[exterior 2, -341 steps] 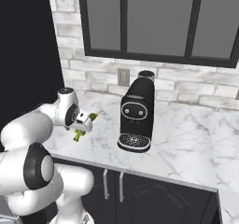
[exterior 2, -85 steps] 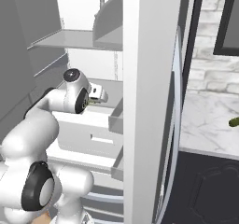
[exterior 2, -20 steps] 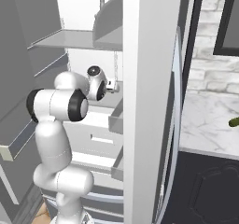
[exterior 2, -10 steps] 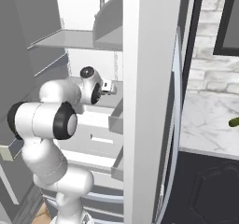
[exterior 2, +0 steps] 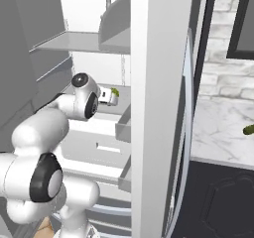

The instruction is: Place the liquor on the top shelf of the fridge to keep it out of children's reach, and place the broccoli and cucumber on lower shelves for easy access.

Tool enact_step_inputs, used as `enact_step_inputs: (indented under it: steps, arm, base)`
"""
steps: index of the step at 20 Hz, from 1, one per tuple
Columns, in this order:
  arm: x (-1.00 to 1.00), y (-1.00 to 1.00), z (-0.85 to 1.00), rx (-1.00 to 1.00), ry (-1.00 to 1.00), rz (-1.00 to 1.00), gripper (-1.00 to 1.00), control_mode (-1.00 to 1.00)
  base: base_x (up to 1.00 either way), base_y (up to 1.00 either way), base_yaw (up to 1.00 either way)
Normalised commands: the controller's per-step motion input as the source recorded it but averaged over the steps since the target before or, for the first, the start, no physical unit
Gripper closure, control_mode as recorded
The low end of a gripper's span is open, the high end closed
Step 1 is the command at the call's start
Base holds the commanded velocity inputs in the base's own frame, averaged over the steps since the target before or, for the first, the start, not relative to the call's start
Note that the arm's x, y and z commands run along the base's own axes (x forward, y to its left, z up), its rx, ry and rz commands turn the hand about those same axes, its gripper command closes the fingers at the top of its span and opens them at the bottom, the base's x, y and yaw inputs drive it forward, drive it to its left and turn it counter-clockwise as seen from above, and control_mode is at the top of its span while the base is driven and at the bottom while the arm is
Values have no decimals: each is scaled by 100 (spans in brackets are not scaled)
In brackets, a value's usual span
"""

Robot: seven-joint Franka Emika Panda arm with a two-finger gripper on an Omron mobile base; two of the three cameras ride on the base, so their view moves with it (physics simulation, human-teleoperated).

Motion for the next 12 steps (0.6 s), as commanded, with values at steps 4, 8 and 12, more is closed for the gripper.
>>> enact_step_inputs:
  steps: [4, 8, 12]
  arm:
    - [-100, 0, 22, 0, 0, 0, -100, -100]
    - [-98, 0, 35, 0, 0, 0, -100, -100]
    - [-82, 0, 46, 0, 0, 0, -100, -100]
  base:
    - [0, 0, 0]
    - [0, 0, 0]
    - [0, 0, 0]
